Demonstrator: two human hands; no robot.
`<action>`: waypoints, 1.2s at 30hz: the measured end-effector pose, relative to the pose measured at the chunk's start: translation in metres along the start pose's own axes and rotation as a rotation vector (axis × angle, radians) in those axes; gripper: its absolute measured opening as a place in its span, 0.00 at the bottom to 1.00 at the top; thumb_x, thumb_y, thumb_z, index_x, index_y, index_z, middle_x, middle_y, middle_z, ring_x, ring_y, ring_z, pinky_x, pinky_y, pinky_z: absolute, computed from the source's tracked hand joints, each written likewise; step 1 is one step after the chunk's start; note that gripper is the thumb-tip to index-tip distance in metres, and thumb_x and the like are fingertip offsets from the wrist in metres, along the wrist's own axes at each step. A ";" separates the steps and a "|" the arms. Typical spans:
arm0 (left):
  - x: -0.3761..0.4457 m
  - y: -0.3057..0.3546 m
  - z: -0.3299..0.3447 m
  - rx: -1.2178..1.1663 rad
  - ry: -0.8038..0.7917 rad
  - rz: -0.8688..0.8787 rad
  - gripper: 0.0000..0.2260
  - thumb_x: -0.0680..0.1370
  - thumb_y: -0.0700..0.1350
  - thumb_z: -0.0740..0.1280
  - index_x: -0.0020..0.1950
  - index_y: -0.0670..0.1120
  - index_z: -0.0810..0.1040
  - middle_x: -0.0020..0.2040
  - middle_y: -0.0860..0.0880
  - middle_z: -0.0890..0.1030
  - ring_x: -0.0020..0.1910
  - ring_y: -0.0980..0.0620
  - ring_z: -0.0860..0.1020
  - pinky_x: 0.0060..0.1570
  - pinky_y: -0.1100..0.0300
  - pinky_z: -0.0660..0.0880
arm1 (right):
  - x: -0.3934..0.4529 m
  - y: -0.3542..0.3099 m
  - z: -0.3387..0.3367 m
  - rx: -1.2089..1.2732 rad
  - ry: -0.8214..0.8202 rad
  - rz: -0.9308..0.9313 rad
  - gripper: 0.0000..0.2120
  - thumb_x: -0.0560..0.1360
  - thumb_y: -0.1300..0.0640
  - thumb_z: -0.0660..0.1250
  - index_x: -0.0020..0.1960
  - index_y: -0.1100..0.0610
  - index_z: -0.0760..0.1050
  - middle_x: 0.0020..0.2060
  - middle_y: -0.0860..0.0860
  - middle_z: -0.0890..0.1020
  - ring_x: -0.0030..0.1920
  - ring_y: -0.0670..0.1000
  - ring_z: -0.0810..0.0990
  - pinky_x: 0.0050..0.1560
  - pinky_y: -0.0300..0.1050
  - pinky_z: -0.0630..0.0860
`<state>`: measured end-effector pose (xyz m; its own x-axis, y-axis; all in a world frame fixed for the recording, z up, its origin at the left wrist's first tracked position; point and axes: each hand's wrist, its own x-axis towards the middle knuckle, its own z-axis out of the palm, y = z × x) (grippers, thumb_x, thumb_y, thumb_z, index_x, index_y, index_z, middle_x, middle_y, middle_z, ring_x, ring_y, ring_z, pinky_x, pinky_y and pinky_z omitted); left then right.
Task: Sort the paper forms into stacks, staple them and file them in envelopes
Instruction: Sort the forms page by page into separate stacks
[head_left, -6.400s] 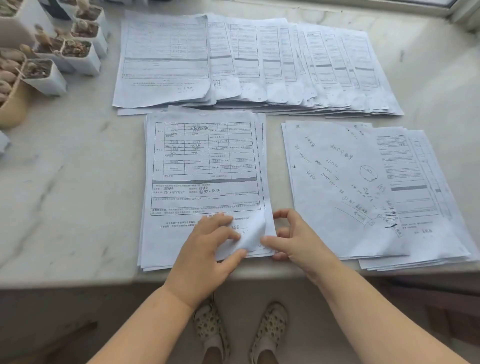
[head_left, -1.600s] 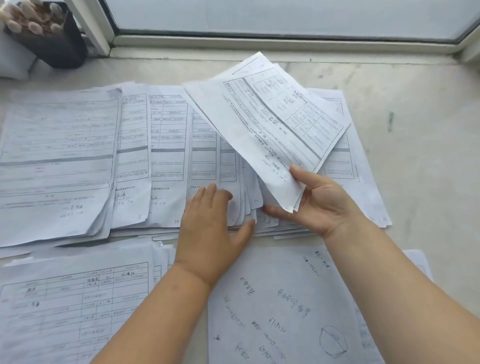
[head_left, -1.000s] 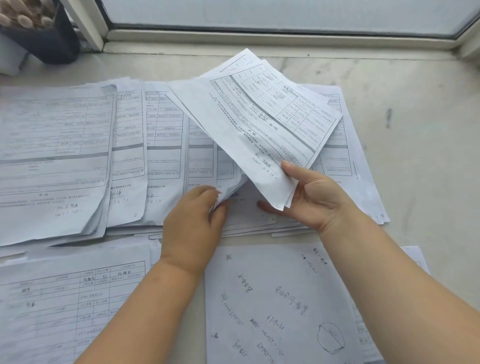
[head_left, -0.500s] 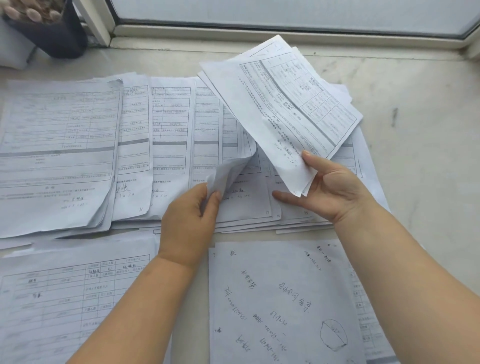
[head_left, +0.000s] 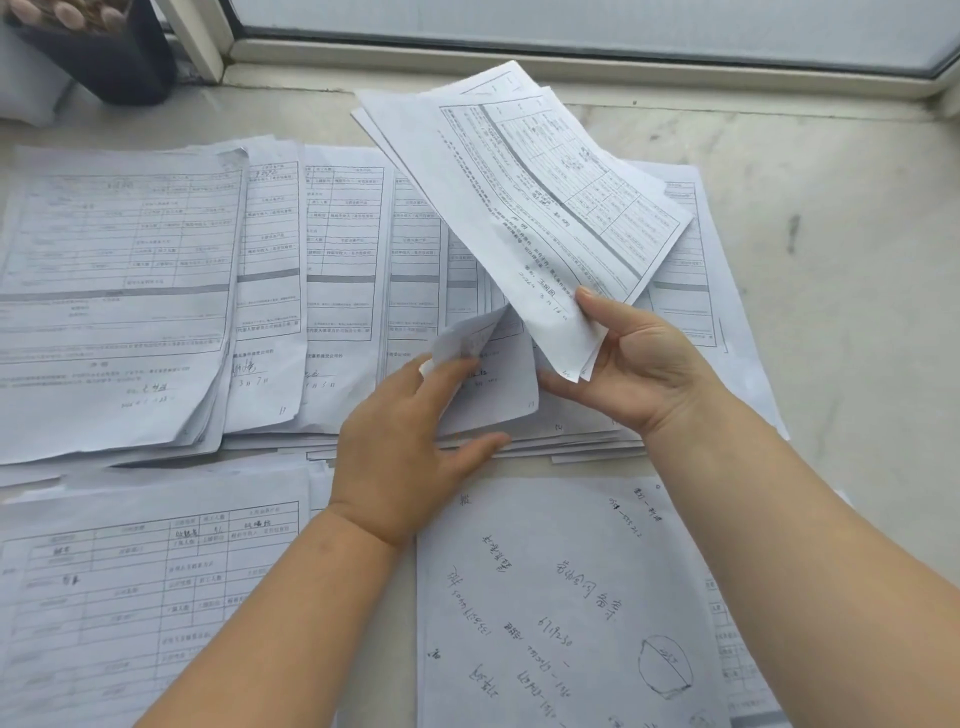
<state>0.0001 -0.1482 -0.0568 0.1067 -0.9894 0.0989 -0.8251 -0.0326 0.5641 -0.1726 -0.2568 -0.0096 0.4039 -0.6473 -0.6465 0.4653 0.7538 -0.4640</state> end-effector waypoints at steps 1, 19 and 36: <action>-0.001 -0.001 0.001 0.021 0.001 0.015 0.23 0.69 0.58 0.69 0.63 0.56 0.74 0.50 0.52 0.80 0.48 0.53 0.75 0.42 0.62 0.70 | 0.000 -0.001 0.001 0.000 0.002 -0.006 0.24 0.70 0.62 0.65 0.67 0.58 0.74 0.57 0.55 0.83 0.58 0.57 0.82 0.65 0.65 0.70; -0.001 -0.002 -0.002 -0.038 -0.002 -0.029 0.33 0.74 0.56 0.67 0.76 0.51 0.60 0.58 0.54 0.79 0.53 0.53 0.77 0.46 0.62 0.68 | -0.002 -0.009 0.001 -0.133 0.004 -0.020 0.08 0.78 0.61 0.63 0.55 0.56 0.77 0.42 0.51 0.86 0.39 0.51 0.85 0.46 0.52 0.77; -0.001 -0.004 0.008 0.306 -0.105 -0.169 0.34 0.68 0.35 0.64 0.74 0.46 0.66 0.77 0.41 0.61 0.76 0.38 0.54 0.73 0.43 0.41 | -0.028 -0.028 0.004 -0.054 0.154 -0.306 0.10 0.80 0.64 0.61 0.48 0.55 0.80 0.39 0.50 0.86 0.38 0.49 0.85 0.47 0.51 0.82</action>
<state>-0.0008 -0.1481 -0.0659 0.2116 -0.9749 -0.0690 -0.9302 -0.2225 0.2919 -0.1946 -0.2603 0.0241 0.1261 -0.8227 -0.5543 0.5023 0.5348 -0.6795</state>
